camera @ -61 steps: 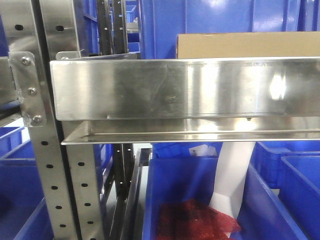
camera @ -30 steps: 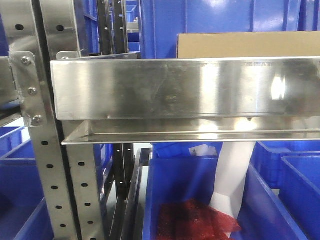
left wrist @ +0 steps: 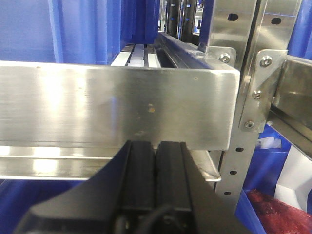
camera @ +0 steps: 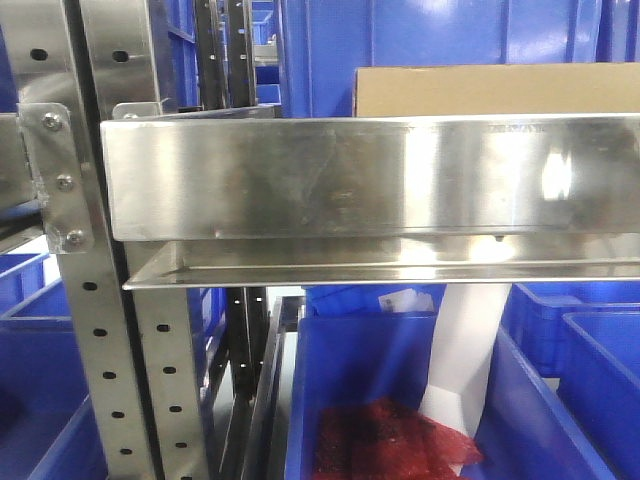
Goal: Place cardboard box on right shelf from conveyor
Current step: 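Open the right gripper and withdraw it from the box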
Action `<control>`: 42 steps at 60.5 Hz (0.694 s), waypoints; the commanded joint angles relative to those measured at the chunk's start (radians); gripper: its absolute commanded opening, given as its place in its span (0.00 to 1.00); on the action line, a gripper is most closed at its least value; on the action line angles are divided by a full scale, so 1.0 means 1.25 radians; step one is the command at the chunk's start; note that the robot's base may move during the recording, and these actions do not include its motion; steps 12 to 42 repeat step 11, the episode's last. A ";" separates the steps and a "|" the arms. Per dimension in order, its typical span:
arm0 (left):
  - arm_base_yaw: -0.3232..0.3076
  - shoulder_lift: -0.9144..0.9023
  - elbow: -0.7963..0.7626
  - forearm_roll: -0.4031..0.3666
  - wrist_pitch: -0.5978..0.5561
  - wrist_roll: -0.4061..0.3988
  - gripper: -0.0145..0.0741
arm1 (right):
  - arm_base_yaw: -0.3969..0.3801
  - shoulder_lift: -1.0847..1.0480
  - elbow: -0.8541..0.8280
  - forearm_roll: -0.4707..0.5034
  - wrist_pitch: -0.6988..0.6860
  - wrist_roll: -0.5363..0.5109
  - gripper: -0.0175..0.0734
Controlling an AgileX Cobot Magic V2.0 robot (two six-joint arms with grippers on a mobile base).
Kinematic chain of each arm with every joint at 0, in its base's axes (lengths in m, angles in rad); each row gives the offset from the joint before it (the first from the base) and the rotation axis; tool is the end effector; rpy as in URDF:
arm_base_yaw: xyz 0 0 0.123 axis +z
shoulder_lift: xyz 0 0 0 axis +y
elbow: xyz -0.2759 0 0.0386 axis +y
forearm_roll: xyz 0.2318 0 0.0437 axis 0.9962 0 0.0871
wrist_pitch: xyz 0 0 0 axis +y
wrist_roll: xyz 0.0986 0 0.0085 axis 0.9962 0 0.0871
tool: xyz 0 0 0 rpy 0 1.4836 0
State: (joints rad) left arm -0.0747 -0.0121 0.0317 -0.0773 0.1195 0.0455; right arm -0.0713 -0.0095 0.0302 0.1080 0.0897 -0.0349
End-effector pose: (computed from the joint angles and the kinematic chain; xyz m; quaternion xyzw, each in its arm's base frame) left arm 0.0549 -0.0050 0.1922 0.0189 0.7248 -0.0398 0.6875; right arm 0.0553 -0.0030 0.1955 0.0481 0.7135 0.0039 0.6990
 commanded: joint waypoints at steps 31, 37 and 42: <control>-0.003 -0.012 0.008 -0.005 -0.069 0.000 0.03 | -0.004 -0.015 -0.004 -0.005 -0.064 -0.001 0.25; -0.003 -0.012 0.008 -0.005 -0.069 0.000 0.03 | -0.004 -0.015 -0.004 -0.005 -0.064 -0.001 0.25; -0.003 -0.012 0.008 -0.005 -0.069 0.000 0.03 | -0.004 -0.015 -0.004 -0.005 -0.064 -0.001 0.25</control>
